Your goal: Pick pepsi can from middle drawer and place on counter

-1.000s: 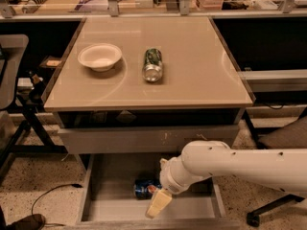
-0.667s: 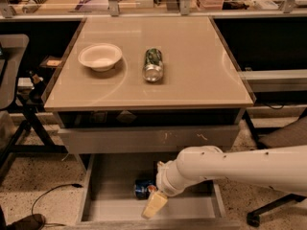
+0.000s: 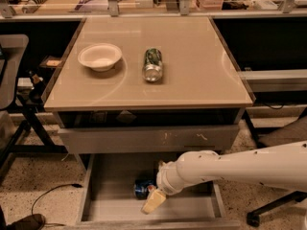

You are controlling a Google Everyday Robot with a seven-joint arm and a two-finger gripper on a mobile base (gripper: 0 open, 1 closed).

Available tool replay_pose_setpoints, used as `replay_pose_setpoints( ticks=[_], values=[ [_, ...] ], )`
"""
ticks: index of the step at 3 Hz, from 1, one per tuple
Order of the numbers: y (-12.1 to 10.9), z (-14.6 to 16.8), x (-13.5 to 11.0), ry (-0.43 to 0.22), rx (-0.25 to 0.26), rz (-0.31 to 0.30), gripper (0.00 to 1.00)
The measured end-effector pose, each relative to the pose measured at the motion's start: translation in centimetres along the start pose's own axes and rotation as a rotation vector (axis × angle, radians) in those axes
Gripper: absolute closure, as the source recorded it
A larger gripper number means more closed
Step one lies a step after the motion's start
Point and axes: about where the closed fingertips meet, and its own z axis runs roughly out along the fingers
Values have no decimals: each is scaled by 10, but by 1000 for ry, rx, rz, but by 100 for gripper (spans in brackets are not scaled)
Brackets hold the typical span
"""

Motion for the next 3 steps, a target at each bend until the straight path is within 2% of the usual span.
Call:
replay_pose_setpoints(
  ticks=[3],
  values=[
    [-17,44,2,-46,50,-19,0]
  ],
)
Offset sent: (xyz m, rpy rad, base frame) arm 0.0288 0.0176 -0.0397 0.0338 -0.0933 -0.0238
